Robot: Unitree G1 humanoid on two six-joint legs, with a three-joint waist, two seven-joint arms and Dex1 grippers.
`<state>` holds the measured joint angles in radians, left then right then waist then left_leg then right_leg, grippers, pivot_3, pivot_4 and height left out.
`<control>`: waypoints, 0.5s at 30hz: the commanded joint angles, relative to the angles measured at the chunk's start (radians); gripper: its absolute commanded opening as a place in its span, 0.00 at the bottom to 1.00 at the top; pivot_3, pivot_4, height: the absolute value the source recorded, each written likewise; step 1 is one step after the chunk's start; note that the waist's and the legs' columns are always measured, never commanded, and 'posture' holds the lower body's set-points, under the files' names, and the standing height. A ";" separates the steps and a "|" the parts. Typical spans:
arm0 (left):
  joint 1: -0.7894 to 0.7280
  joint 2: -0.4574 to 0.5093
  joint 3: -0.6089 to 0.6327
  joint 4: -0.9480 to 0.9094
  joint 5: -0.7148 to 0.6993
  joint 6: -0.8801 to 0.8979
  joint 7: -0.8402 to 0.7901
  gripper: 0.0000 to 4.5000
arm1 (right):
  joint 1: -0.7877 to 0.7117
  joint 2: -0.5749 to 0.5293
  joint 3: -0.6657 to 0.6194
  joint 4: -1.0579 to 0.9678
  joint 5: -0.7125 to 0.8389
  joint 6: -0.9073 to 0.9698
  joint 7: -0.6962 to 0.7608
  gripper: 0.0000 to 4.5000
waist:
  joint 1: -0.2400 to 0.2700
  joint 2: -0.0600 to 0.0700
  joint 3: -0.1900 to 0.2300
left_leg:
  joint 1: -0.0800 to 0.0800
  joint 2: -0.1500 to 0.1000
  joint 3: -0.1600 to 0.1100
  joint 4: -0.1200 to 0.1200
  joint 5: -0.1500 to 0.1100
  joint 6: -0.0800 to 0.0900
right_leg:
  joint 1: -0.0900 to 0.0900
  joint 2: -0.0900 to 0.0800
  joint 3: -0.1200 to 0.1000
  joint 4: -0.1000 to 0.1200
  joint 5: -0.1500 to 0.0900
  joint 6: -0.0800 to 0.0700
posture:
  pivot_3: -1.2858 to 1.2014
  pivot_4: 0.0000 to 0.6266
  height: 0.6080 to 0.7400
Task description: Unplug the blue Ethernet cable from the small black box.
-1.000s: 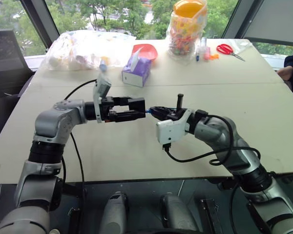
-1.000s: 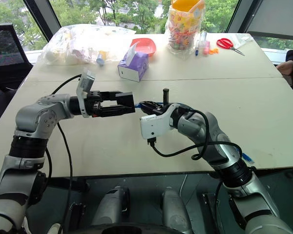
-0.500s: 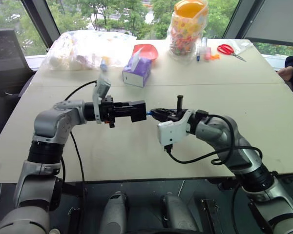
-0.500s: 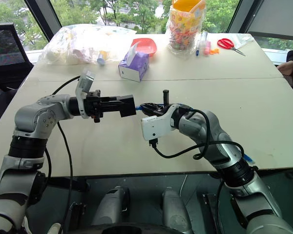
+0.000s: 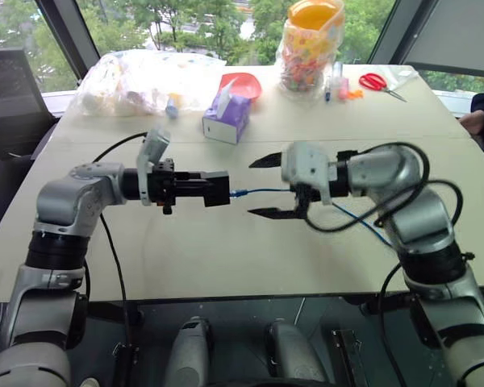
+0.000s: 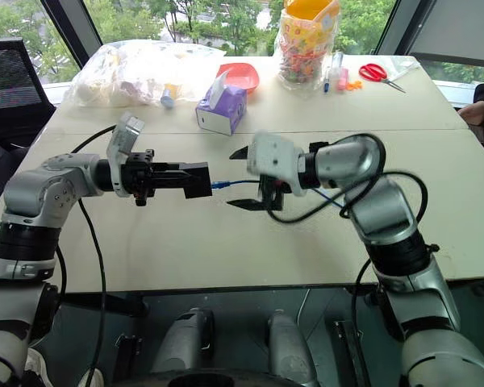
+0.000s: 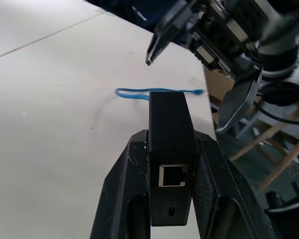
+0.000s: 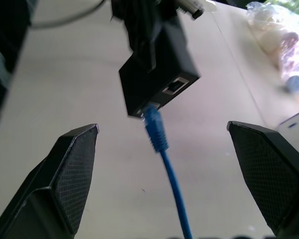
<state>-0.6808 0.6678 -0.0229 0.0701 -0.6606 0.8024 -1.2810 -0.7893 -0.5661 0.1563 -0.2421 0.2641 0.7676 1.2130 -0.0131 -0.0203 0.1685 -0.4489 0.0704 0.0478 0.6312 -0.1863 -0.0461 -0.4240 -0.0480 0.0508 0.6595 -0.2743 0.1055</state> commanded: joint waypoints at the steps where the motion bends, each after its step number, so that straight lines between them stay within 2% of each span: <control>1: -0.026 0.016 0.032 -0.046 -0.033 0.011 -0.011 0.11 | -0.045 -0.009 -0.015 0.037 0.138 0.242 0.018 0.99 | 0.002 0.000 0.000 | 0.000 0.000 0.000 0.000 0.000 0.000 | 0.000 0.000 0.000 0.000 0.000 0.000 | 0.52 0.24 0.96; 5: -0.035 0.015 0.046 -0.062 -0.051 0.032 0.003 0.11 | -0.076 0.009 -0.018 0.085 0.219 0.383 -0.008 0.99 | 0.000 0.000 0.000 | -0.001 0.000 0.000 0.000 0.000 0.000 | -0.001 0.000 0.000 0.000 0.000 0.000 | 0.52 0.24 0.96; 10: -0.036 0.016 0.052 -0.069 -0.054 0.032 0.012 0.11 | -0.106 0.046 -0.039 0.147 0.271 0.431 -0.063 0.99 | -0.003 0.000 0.000 | 0.000 0.000 0.000 -0.001 0.000 0.000 | -0.001 0.000 0.000 0.000 0.000 0.000 | 0.52 0.24 0.96; 13: -0.032 0.016 0.052 -0.077 -0.055 0.034 0.014 0.11 | -0.124 0.058 -0.044 0.166 0.298 0.443 -0.086 0.82 | -0.002 0.000 0.000 | -0.001 0.000 0.000 -0.001 0.000 0.000 | -0.001 0.000 0.000 0.000 0.000 0.000 | 0.52 0.24 0.96; 15: -0.030 0.017 0.051 -0.078 -0.054 0.033 0.014 0.11 | -0.131 0.060 -0.043 0.172 0.312 0.447 -0.097 0.61 | -0.001 0.000 0.000 | -0.001 0.000 0.000 -0.001 0.000 0.000 | -0.001 0.000 0.000 0.000 0.000 0.000 | 0.52 0.24 0.96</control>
<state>-0.6973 0.6714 -0.0037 0.0259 -0.6896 0.8394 -1.2651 -0.8881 -0.5092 0.1421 -0.0595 0.5425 1.2143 1.1240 -0.0144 -0.0203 0.1685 -0.4498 0.0704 0.0479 0.6306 -0.1865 -0.0460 -0.4252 -0.0477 0.0509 0.6595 -0.2743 0.1058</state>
